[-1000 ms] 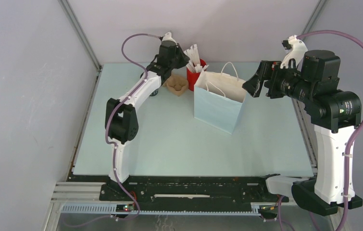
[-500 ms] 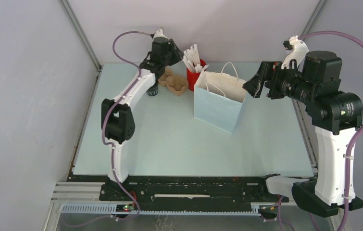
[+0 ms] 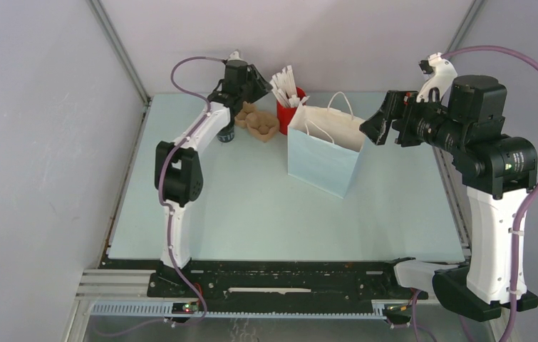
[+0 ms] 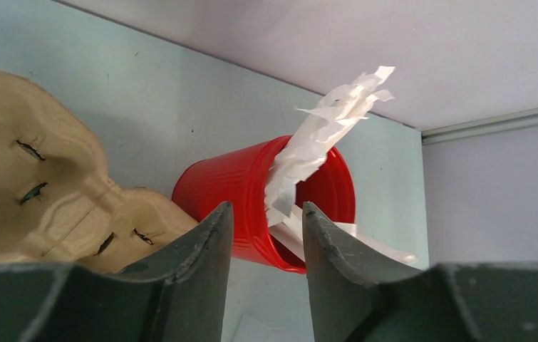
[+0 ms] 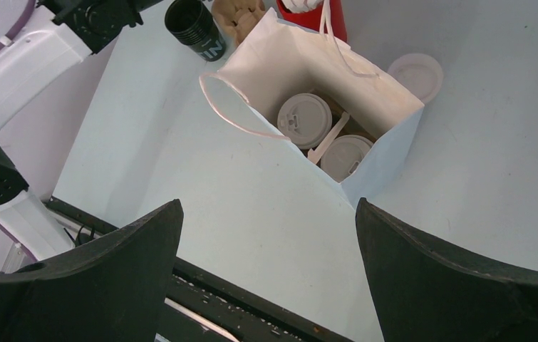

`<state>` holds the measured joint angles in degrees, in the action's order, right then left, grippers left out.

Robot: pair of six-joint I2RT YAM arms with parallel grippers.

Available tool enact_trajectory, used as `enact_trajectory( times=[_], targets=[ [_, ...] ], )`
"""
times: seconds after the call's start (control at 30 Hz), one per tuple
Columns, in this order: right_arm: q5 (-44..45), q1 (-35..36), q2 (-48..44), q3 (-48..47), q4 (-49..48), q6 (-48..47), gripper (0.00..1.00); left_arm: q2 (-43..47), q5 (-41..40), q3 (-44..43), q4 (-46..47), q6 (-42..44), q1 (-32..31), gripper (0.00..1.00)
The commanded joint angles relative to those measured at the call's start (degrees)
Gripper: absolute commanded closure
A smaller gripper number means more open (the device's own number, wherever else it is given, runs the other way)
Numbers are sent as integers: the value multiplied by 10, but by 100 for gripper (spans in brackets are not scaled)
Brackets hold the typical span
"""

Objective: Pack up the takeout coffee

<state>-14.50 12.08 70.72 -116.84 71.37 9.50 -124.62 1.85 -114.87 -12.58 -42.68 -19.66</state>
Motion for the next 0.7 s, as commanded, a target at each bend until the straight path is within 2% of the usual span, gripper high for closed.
enact_trajectory(
  times=[0.0,0.13,0.27,0.47,0.53,0.67],
  targets=[
    [-7,-3,3,-14,-12,0,0,-19,12,-51,18,-24,-1,54],
    [-9,-3,4,-14,-12,0,0,-43,20,-81,20,-31,-1,61],
    [-8,-3,5,-14,-12,0,0,-52,28,-88,29,-44,-2,74],
    [-8,-3,7,-15,-12,0,0,-49,31,-87,28,-45,-4,74],
    [-8,-3,7,-15,-13,0,0,-48,32,-87,28,-43,-4,81],
    [-10,-3,8,-15,-13,0,0,-44,29,-86,26,-39,-5,89]
  ],
)
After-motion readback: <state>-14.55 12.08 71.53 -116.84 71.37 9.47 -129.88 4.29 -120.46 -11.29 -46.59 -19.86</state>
